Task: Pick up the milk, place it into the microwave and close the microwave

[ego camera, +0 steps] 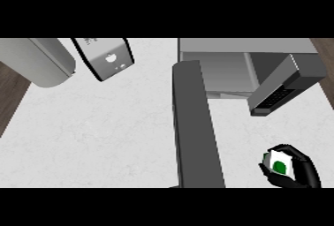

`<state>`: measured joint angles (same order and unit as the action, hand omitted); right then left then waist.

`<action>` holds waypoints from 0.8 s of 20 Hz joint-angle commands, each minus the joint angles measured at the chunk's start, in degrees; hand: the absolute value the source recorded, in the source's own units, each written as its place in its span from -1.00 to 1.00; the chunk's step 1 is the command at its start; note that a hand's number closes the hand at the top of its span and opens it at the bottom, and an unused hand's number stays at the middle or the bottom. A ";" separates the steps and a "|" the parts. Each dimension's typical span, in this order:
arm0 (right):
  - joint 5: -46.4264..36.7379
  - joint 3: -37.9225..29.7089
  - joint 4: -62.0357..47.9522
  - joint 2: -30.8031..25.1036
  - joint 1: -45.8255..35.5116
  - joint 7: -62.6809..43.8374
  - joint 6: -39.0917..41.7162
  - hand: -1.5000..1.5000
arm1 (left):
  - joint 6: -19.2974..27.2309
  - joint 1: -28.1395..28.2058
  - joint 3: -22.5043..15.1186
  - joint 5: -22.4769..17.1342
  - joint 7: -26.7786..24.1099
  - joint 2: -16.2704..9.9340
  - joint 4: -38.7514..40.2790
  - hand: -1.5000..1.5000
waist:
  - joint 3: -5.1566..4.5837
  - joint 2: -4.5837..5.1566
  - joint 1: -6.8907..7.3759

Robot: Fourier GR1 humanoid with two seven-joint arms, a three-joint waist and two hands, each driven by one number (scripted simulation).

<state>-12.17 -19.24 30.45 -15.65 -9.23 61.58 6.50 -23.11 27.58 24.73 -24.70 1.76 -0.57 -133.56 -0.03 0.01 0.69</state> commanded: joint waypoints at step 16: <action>2.78 4.86 1.10 6.94 -13.03 -0.41 6.30 1.00 | -1.49 -0.17 1.88 -1.80 0.69 0.33 0.24 -1.00 | 0.06 -0.03 -0.09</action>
<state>-10.47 -15.30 30.86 -9.76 -20.26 59.10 7.45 -24.51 27.32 26.69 -26.87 2.13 -1.13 -132.60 0.04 0.02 0.70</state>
